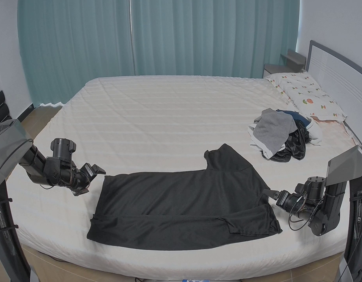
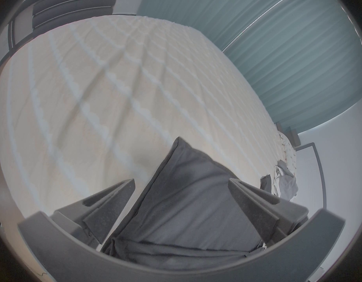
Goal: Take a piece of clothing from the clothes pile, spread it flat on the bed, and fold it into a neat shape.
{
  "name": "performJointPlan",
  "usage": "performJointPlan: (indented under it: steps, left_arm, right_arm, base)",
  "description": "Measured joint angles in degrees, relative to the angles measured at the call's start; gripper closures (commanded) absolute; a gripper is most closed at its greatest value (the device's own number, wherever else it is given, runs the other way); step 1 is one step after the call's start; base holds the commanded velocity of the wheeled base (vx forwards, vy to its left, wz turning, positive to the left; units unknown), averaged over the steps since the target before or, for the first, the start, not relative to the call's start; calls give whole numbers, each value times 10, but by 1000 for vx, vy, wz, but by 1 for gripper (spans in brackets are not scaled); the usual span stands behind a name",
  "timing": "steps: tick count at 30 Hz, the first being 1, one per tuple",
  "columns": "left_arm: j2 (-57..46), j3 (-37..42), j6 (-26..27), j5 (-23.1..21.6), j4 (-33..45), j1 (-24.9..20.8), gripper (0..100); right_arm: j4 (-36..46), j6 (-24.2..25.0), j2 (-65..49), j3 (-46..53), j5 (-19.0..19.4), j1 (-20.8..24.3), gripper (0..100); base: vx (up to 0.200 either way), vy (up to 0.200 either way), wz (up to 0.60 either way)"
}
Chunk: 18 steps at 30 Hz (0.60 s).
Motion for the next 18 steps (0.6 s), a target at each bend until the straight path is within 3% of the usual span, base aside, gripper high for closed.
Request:
performJointPlan:
  steps: [6,13,18]
  left_arm:
    - [43,-61,2,5,-4,-12,0]
    - [118,-174,2,44,-17,-37,0]
    - [170,-223,2,66,-83,-49,0]
  right_arm:
    - [0,0,2,2,0,3,0]
    - [0,-1,10,4,0,5,0]
    - [0,-2,15,3,-1,9,0]
  base:
    - [0,0,0]
    - [0,0,0]
    - [0,0,0]
